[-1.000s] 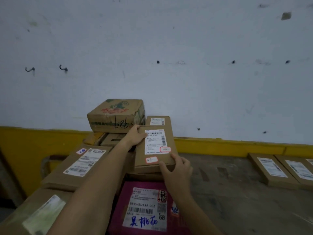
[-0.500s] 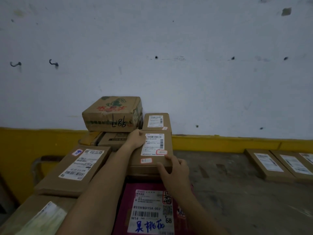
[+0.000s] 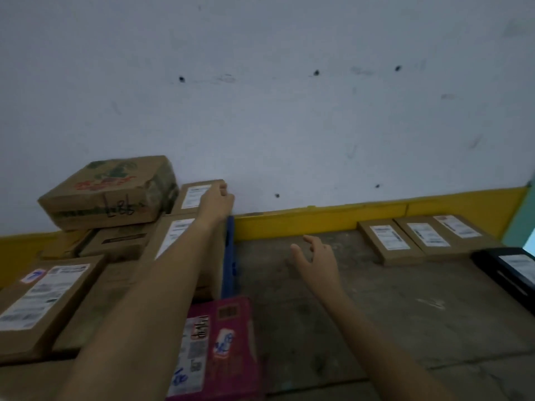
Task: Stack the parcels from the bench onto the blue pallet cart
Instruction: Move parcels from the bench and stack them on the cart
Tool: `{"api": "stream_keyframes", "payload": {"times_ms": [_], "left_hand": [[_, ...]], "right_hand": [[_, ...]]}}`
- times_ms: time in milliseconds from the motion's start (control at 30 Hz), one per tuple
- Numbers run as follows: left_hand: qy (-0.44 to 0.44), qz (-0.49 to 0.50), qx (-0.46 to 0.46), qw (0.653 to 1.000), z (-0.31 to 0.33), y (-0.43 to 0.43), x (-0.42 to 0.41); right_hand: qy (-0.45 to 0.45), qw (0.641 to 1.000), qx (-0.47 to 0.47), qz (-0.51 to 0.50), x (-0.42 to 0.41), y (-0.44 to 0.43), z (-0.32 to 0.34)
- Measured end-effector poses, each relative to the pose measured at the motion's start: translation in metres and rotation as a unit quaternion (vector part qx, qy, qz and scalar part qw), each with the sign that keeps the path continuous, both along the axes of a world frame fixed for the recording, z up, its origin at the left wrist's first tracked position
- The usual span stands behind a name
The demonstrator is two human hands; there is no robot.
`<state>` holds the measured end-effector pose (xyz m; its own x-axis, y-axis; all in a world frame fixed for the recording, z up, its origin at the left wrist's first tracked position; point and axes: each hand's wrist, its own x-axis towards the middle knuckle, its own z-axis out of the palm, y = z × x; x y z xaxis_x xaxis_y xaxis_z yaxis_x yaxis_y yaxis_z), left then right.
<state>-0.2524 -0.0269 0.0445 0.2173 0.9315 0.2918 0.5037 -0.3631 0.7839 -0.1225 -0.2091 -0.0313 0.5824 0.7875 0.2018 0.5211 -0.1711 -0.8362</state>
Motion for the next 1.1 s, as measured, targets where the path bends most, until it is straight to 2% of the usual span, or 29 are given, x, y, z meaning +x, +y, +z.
{"api": "stream_keyframes", "payload": {"times_ms": [167, 533, 867, 1000, 1100], "left_hand": [[0.073, -0.107, -0.039, 0.991, -0.029, -0.017, 0.120], [0.217, -0.185, -0.097, 0.954, -0.115, -0.047, 0.344], [0.251, -0.157, -0.123, 0.947, -0.184, -0.035, 0.425], [0.256, -0.148, -0.144, 0.944, -0.211, -0.024, 0.433], [0.256, -0.131, -0.144, 0.947, -0.226, -0.012, 0.438]], "right_hand": [[0.035, 0.998, -0.024, -0.035, 0.109, -0.021, -0.027], [0.111, 0.981, -0.092, -0.132, 0.306, -0.065, -0.082], [0.182, 0.966, -0.133, -0.127, 0.370, -0.045, -0.123], [0.205, 0.957, -0.130, -0.156, 0.378, -0.022, -0.137], [0.186, 0.954, -0.132, -0.194, 0.380, -0.004, -0.148]]}}
